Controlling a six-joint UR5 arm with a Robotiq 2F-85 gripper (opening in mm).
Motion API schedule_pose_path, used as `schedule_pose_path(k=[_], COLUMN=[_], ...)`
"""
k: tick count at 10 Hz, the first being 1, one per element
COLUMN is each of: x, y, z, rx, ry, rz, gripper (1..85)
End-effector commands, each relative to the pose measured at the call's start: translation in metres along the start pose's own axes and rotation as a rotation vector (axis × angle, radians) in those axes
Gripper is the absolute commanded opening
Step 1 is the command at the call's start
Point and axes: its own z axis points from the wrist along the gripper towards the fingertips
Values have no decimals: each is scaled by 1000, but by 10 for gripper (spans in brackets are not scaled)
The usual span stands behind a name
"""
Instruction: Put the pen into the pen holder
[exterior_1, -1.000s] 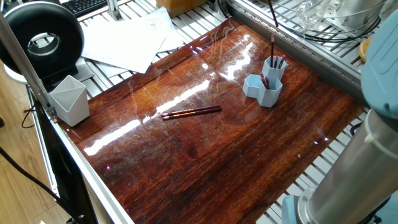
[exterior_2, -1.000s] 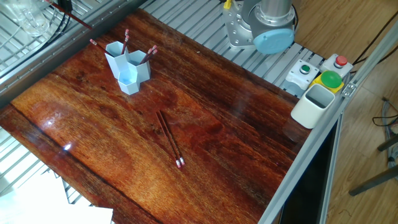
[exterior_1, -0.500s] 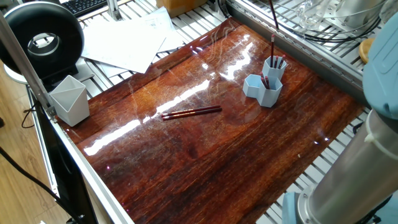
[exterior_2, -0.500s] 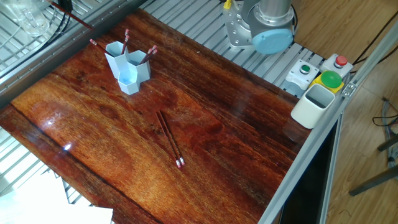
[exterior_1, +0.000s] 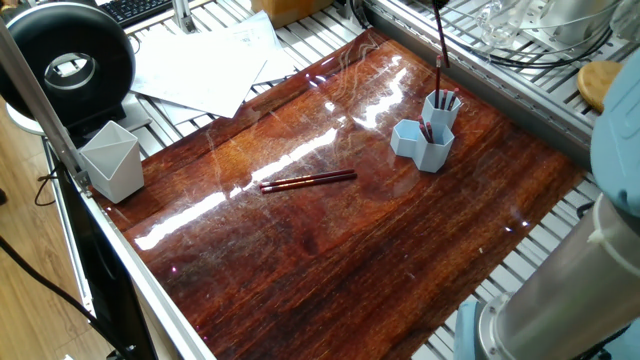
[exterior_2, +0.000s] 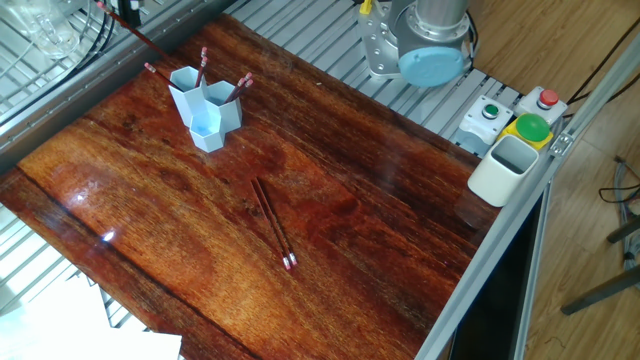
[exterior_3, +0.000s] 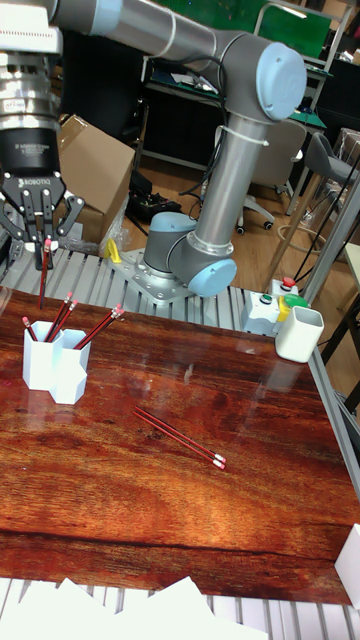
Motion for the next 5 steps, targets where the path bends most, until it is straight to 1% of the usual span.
schedule_pose_path(k=[1,2,5], x=[8,9,13], y=[2,3,3], z=[15,21,35], rx=[3,7,27], ry=[-49,-63,-75], rz=[5,6,1], gripper=[10,10,10])
